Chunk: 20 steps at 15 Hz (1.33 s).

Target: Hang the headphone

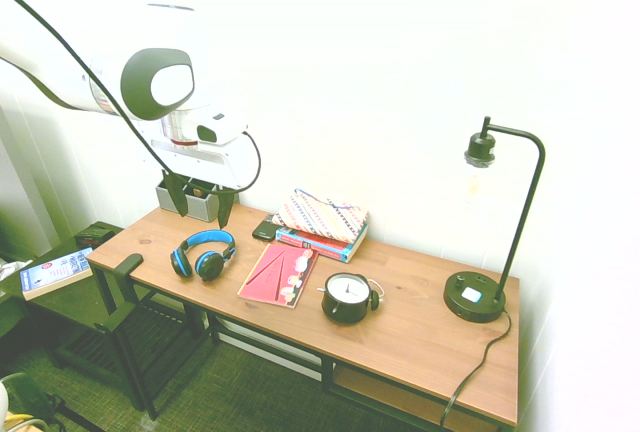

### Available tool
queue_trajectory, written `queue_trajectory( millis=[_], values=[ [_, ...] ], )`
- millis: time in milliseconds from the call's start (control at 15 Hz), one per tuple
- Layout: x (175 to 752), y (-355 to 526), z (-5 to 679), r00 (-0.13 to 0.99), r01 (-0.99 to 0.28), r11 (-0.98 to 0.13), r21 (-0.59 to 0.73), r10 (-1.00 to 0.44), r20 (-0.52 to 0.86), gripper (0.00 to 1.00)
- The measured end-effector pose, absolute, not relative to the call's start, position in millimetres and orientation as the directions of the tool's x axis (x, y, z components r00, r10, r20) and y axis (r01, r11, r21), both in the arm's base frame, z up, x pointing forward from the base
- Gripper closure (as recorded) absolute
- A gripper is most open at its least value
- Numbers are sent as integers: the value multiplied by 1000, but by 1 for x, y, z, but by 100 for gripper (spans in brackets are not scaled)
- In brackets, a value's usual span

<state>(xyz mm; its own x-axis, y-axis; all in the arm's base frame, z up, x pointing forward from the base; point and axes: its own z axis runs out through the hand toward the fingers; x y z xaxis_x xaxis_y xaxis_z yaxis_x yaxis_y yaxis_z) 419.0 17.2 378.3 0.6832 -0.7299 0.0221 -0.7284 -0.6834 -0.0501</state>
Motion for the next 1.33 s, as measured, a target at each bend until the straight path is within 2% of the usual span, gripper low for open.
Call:
queue_trajectory(
  millis=[267, 467, 733, 1000, 1200, 1267, 1333],
  values=[
    [425, 20, 372, 660, -749, -660, -52, -751, 22, 0],
    [461, 43, 365, 530, -845, -533, -49, -845, 68, 0],
    [509, 98, 330, 421, -904, -426, -30, -901, 102, 0],
    [558, 125, 282, 327, -939, -333, -83, -942, 79, 0],
    [582, 142, 245, 298, -948, -298, -107, -954, 23, 0],
    [588, 148, 236, 297, -949, -297, -105, -955, 15, 100],
    [592, 152, 227, 295, -950, -295, -100, -955, 10, 100]
  ],
)
